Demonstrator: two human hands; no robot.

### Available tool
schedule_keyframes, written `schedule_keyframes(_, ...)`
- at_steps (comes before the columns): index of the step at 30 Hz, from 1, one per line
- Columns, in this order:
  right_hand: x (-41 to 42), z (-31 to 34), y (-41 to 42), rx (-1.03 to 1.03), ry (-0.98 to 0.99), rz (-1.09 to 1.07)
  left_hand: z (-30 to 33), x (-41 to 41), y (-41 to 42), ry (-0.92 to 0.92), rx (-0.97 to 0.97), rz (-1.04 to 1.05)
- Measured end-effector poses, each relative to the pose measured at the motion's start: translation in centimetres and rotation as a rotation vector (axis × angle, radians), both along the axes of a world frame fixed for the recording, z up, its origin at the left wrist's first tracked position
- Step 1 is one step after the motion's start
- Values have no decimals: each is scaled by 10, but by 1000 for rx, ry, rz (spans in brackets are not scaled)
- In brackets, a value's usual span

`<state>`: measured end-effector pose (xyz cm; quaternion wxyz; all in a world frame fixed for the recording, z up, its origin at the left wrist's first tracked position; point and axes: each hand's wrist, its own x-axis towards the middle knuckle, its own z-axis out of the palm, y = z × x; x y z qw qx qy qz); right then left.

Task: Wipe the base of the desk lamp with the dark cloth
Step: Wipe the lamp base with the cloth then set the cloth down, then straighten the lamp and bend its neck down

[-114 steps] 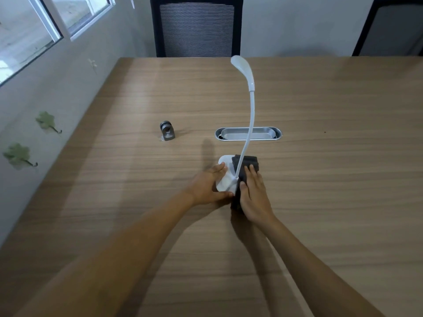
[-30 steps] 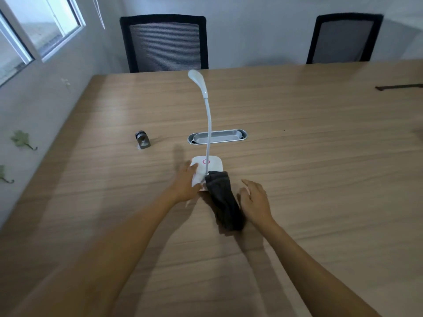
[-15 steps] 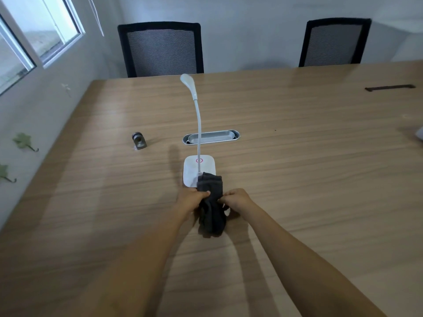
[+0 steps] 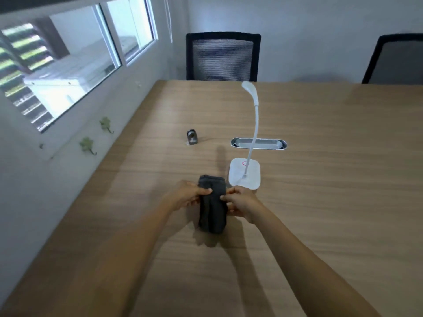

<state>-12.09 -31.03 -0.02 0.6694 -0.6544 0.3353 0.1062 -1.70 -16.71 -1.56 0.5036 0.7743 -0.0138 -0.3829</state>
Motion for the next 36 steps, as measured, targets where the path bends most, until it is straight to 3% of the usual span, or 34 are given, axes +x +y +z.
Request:
schedule_keyframes(4, 31, -6, 56, 86, 23, 79, 7, 14, 62, -176, 170, 147)
schedule_keyframes(9, 56, -25, 122, 20, 48, 102, 0, 14, 121, -292, 318, 256)
schedule_keyframes(13, 63, -43, 142, -228, 31, 162, -16, 8, 141, -348, 417, 305)
schedule_keyframes(17, 60, -53, 139, -483, -28, 281, -23, 4, 138, -420, 559, 221)
schedule_keyframes(21, 44, -49, 114, -538, -99, 321, -17, 10, 121, -712, 661, 122)
schedule_keyframes(25, 10, -38, 37, -584, -151, 294, -13, 15, 71, -868, 530, -32)
schedule_keyframes(32, -9, -43, -107, -809, -16, 8, -29, -22, -42, -943, 352, -474)
schedule_keyframes(36, 17, -49, -139, -903, -19, 152, -39, -46, -70, -982, 246, -516)
